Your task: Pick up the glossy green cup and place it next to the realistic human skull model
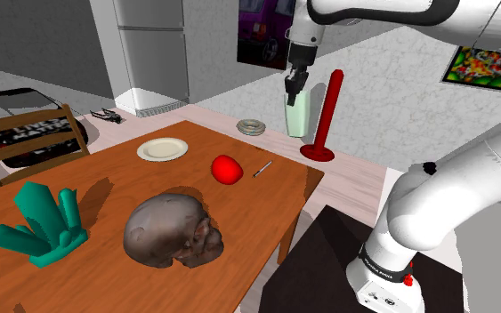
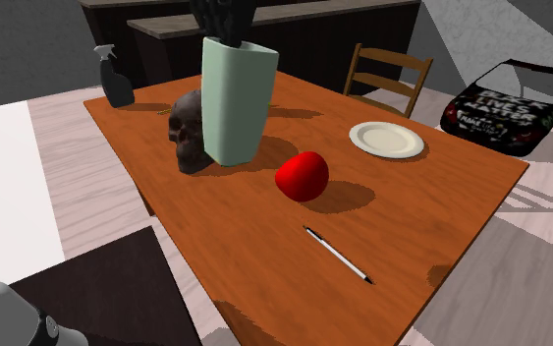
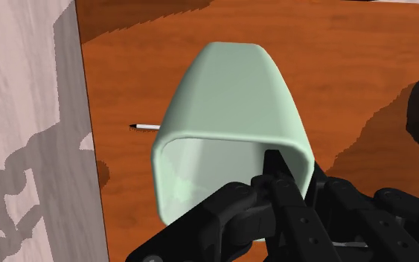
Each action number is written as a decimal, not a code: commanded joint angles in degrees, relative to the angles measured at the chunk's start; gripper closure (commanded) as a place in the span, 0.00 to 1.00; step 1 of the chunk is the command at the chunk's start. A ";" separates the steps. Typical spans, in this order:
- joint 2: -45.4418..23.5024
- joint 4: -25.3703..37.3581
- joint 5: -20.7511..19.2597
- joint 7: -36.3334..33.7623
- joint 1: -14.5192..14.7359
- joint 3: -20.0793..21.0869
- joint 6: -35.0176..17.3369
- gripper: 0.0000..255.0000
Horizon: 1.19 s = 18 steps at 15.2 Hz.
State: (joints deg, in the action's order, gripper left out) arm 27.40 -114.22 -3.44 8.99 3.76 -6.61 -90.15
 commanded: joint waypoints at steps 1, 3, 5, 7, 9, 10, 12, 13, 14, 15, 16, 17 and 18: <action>0.91 -0.60 0.75 -2.83 0.79 2.15 0.42 1.00; 1.87 -1.42 1.60 -5.60 1.57 4.33 0.64 1.00; 2.58 -1.98 2.53 -8.38 2.36 6.53 0.85 1.00; 3.04 -2.30 3.50 -11.16 3.18 8.74 1.02 1.00; 3.25 -2.36 4.49 -13.96 4.00 10.95 1.17 1.00; 3.27 -2.30 4.99 -15.36 4.40 12.07 1.22 1.00; 3.11 -2.00 5.97 -18.17 5.18 14.32 1.31 1.00; 2.93 -1.76 6.44 -19.58 5.57 15.44 1.34 1.00; 2.69 -1.45 6.90 -21.00 5.97 16.57 1.36 1.00; 2.39 -1.08 7.34 -22.43 6.34 17.70 1.38 1.00; 2.02 -0.65 7.76 -23.87 6.72 18.84 1.38 1.00; 1.59 -0.16 8.15 -25.31 7.08 19.98 1.38 1.00; 1.09 0.39 8.52 -26.76 7.43 21.13 1.37 1.00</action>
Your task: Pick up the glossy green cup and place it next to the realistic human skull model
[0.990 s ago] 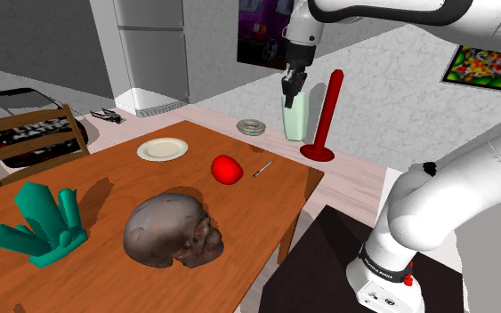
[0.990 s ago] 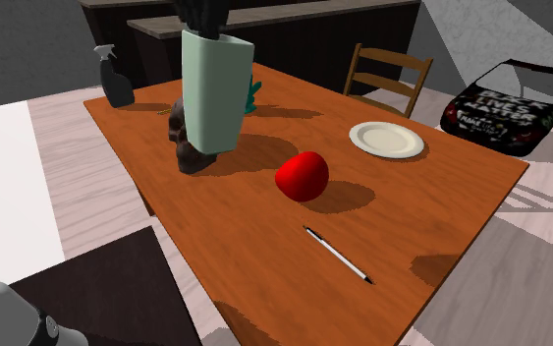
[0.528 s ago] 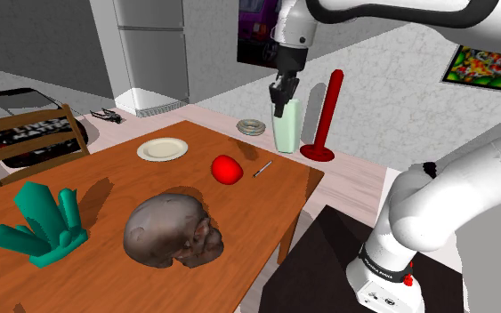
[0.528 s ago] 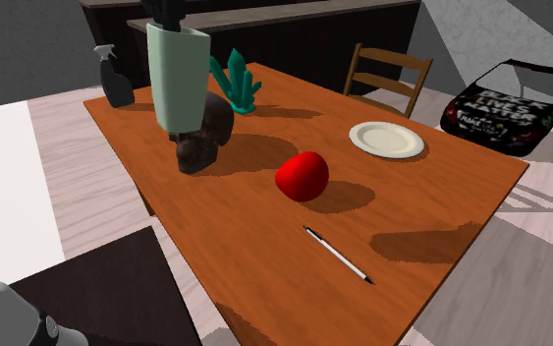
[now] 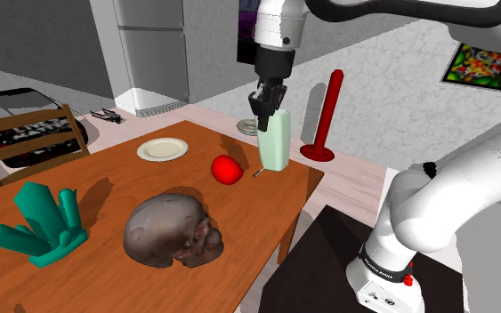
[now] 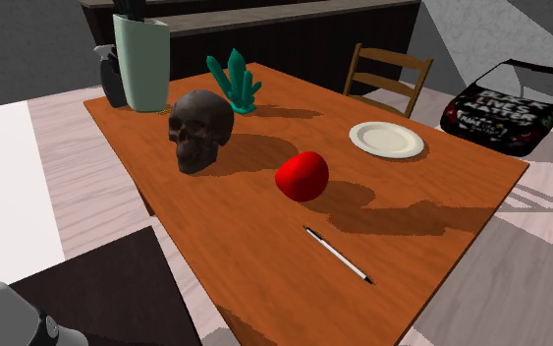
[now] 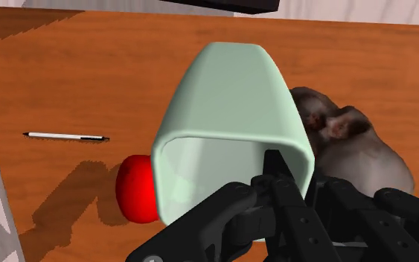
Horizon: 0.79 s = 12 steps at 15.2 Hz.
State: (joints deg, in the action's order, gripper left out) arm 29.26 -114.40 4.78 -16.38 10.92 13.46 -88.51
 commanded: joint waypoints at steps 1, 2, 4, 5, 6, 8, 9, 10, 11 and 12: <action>-1.32 1.20 0.64 -2.83 0.58 2.24 -0.29 1.00; -1.94 1.88 0.95 -4.30 0.90 3.41 -0.31 1.00; -3.58 3.63 1.47 -7.63 1.59 6.04 -0.36 1.00; -3.33 2.63 1.55 -7.59 1.64 6.07 -1.12 1.00; -3.09 1.65 1.63 -7.55 1.69 6.09 -1.87 1.00; -2.66 -0.28 1.79 -7.48 1.79 6.16 -3.37 1.00; -2.46 -1.22 1.87 -7.45 1.84 6.19 -4.12 1.00; -2.27 -2.15 1.95 -7.42 1.89 6.23 -4.86 1.00; -2.10 -3.07 2.02 -7.39 1.94 6.28 -5.61 1.00; -1.93 -3.98 2.10 -7.37 1.99 6.33 -6.36 1.00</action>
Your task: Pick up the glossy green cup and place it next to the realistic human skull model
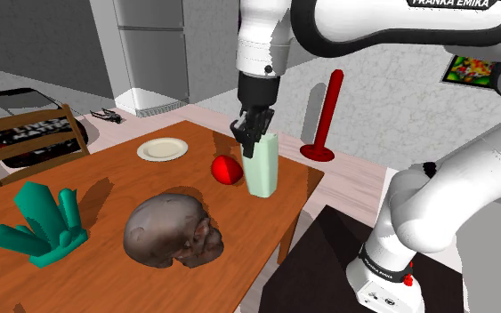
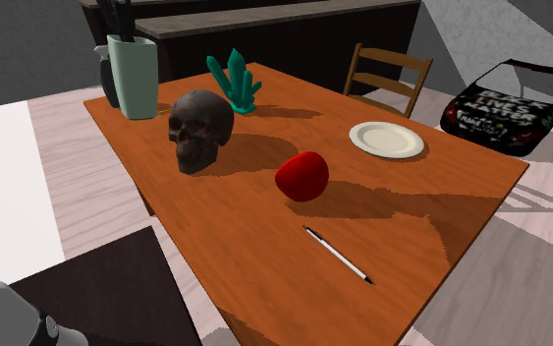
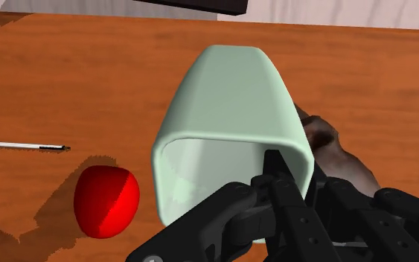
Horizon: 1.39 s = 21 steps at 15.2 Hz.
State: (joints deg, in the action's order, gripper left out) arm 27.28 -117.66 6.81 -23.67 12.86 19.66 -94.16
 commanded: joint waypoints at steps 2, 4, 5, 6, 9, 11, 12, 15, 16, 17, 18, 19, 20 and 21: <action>0.34 -2.49 0.21 -0.04 0.15 0.23 -2.21 1.00; 0.57 -4.22 0.36 0.00 0.24 0.35 -3.71 1.00; 0.67 -5.07 0.43 0.01 0.29 0.42 -4.46 1.00; 0.76 -5.90 0.49 0.02 0.33 0.49 -5.22 1.00; 0.94 -8.35 0.70 0.04 0.46 0.71 -7.48 1.00; 1.00 -9.92 0.82 0.05 0.54 0.87 -9.01 1.00; 1.00 -10.69 0.89 0.05 0.57 0.96 -9.77 1.00; 0.95 -12.94 1.07 0.03 0.68 1.24 -12.08 1.00; 0.91 -13.67 1.12 0.02 0.71 1.33 -12.85 1.00; 0.85 -14.39 1.18 0.01 0.74 1.44 -13.63 1.00; 0.77 -15.10 1.23 0.00 0.77 1.54 -14.41 1.00; 0.69 -15.80 1.29 -0.02 0.80 1.65 -15.20 1.00; 0.58 -16.49 1.34 -0.04 0.82 1.76 -15.99 1.00; 0.47 -17.17 1.39 -0.06 0.85 1.87 -16.78 1.00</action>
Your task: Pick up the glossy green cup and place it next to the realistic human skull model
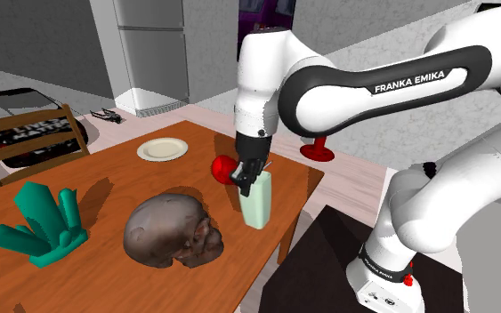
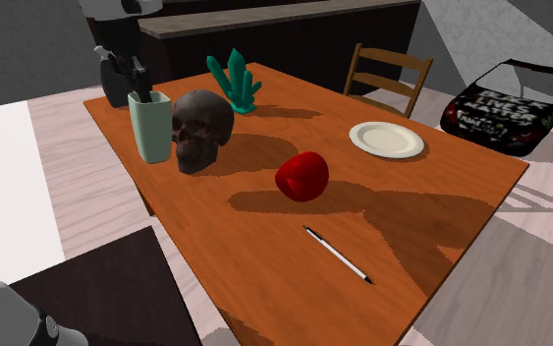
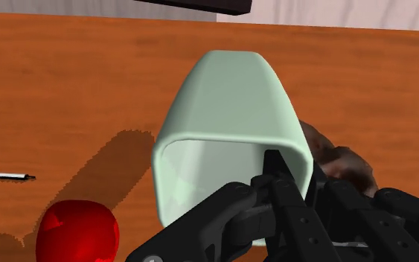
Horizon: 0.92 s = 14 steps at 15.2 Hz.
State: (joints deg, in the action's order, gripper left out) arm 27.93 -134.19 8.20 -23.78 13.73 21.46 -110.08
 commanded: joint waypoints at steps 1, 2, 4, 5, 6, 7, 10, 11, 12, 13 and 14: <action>-0.32 -1.31 0.04 0.03 0.00 0.18 -1.66 1.00; -0.46 -1.96 0.09 0.00 0.02 0.30 -2.46 1.00; -0.80 -3.24 0.17 -0.06 0.05 0.54 -4.07 1.00; -0.99 -3.87 0.20 -0.10 0.06 0.67 -4.89 1.00; -1.20 -4.48 0.24 -0.13 0.07 0.80 -5.70 1.00; -1.42 -5.09 0.27 -0.18 0.08 0.93 -6.53 1.00; -2.18 -6.83 0.33 -0.32 0.09 1.34 -9.02 1.00; -2.47 -7.39 0.34 -0.37 0.08 1.48 -9.86 1.00; -2.77 -7.94 0.35 -0.43 0.08 1.62 -10.71 1.00; -3.09 -8.48 0.35 -0.50 0.07 1.77 -11.56 1.00; -3.43 -9.01 0.34 -0.56 0.05 1.92 -12.42 1.00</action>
State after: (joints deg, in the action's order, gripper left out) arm 24.66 -142.54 8.49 -24.30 13.75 23.25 -121.63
